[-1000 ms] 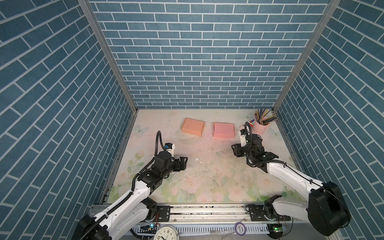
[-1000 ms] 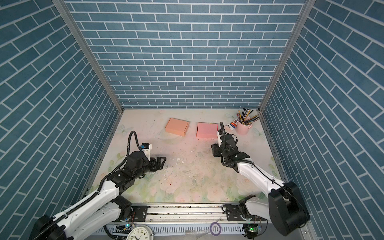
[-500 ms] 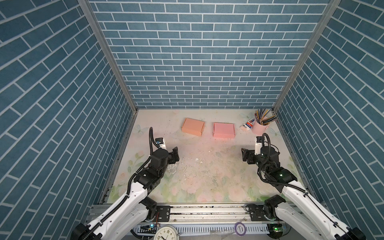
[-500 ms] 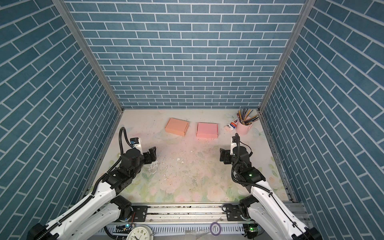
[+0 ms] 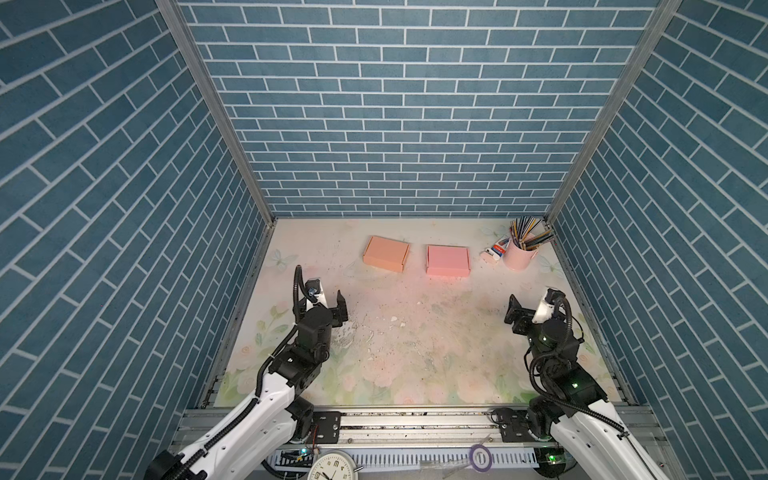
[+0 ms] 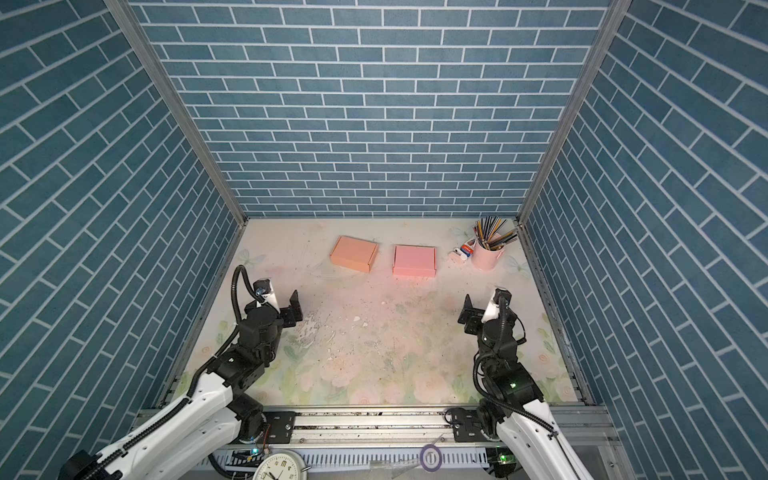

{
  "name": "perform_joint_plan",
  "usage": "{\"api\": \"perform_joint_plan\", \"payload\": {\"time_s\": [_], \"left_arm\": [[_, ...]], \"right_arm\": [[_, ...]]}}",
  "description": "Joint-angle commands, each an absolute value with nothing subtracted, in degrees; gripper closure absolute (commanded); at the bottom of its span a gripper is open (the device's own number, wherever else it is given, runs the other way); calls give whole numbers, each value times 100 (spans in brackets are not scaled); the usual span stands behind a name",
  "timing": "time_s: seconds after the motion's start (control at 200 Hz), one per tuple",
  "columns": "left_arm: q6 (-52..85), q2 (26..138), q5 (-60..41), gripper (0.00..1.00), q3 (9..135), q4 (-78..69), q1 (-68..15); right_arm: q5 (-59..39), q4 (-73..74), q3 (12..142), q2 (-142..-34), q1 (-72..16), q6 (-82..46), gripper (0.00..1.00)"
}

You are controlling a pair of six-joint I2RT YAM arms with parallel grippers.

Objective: Fold the paper box

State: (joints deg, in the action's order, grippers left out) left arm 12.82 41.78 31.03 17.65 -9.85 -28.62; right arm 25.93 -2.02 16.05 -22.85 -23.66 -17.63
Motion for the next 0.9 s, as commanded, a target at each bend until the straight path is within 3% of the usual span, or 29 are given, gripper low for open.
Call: {"api": "perform_joint_plan", "payload": {"time_s": [0.0, 0.145, 0.275, 0.44, 0.895], "left_arm": [[728, 4102, 3478, 12, 1436, -1739, -2822], [443, 4379, 3653, 12, 1420, -2016, -2816], [301, 4678, 3944, 12, 1409, -2289, -2790], [202, 4602, 3905, 12, 1108, -2674, -2595], [500, 5249, 2164, 12, 475, -4237, -1256]], "right_arm": [[3005, 241, 1442, -2082, -2326, -1483, 7], [3235, 472, 1172, -2099, -2297, -1306, 7], [2701, 850, 860, -2114, -2207, -749, 5], [2730, 1011, 661, -2055, -2095, -559, 3], [2672, 2899, -152, -2838, -1547, -490, 2]]}}
